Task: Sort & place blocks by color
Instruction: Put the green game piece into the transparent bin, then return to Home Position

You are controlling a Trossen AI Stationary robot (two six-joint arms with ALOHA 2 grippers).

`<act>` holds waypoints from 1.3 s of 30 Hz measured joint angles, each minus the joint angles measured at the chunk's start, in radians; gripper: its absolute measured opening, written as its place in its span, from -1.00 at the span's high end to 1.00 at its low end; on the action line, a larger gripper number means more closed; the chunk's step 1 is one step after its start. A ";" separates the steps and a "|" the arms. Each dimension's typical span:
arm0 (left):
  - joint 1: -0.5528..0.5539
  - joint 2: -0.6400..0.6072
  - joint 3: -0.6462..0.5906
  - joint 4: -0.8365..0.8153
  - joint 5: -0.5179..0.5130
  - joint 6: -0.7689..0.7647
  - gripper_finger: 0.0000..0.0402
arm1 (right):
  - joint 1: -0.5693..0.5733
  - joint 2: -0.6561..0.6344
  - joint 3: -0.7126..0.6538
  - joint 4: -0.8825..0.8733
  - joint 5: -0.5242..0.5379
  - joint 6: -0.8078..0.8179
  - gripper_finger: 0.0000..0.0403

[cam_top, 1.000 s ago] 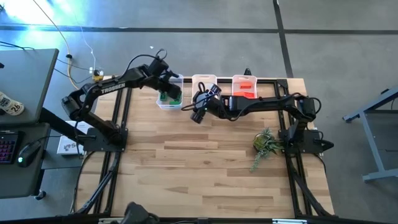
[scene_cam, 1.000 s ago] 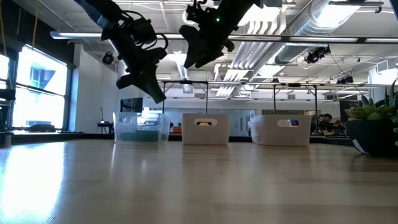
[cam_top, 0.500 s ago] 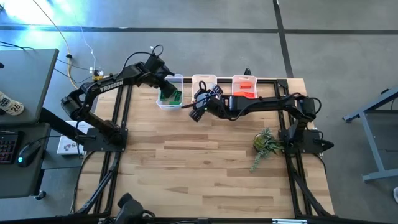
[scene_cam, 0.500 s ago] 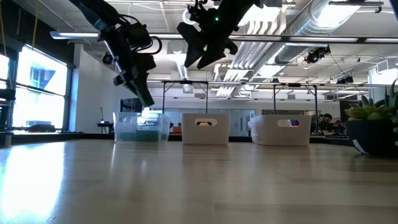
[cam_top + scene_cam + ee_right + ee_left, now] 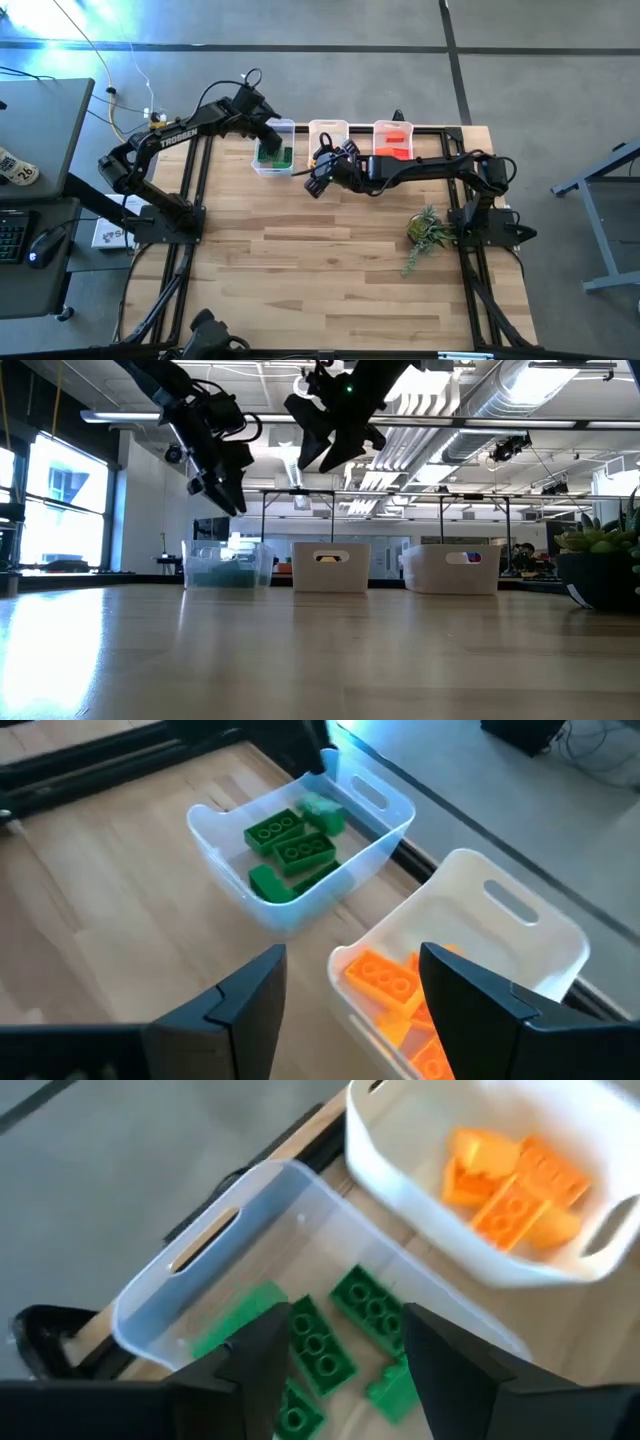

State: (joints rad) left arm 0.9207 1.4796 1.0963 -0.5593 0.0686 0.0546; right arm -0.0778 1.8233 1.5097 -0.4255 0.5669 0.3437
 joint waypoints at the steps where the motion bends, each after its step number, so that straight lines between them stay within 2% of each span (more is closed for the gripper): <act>1: 0.000 0.000 0.007 -0.002 0.014 -0.014 0.10 | 0.003 0.000 0.000 0.000 -0.001 0.013 -0.07; 5: -0.002 -0.012 0.021 -0.006 0.109 -0.052 0.10 | 0.013 0.000 0.000 0.000 -0.039 0.023 -0.07; 10: -0.027 -0.047 0.022 -0.006 0.273 -0.081 0.10 | 0.021 0.000 0.001 0.013 -0.170 0.020 -0.07; 15: -0.091 -0.090 0.022 0.000 0.370 -0.157 0.10 | 0.019 -0.001 0.001 -0.004 -0.316 -0.028 -0.07; 18: -0.166 -0.120 0.018 0.024 0.366 -0.200 0.10 | 0.013 -0.016 0.001 -0.012 -0.361 -0.041 -0.07; 24: -0.336 -0.201 -0.078 0.209 0.364 -0.344 0.10 | 0.011 -0.081 0.002 -0.038 -0.370 -0.123 -0.07; 29: -0.469 -0.294 -0.164 0.354 0.345 -0.458 0.10 | 0.027 -0.172 0.002 -0.043 -0.418 -0.192 -0.07; 35: -0.612 -0.436 -0.268 0.377 0.088 -0.525 0.10 | 0.052 -0.272 0.002 -0.040 -0.429 -0.255 -0.07; 39: -0.691 -0.537 -0.346 0.384 0.018 -0.550 0.10 | 0.073 -0.325 0.002 -0.024 -0.428 -0.282 -0.07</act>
State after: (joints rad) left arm 0.2297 0.9427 0.7499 -0.1755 0.0869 -0.4953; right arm -0.0046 1.4984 1.5116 -0.4500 0.1384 0.0618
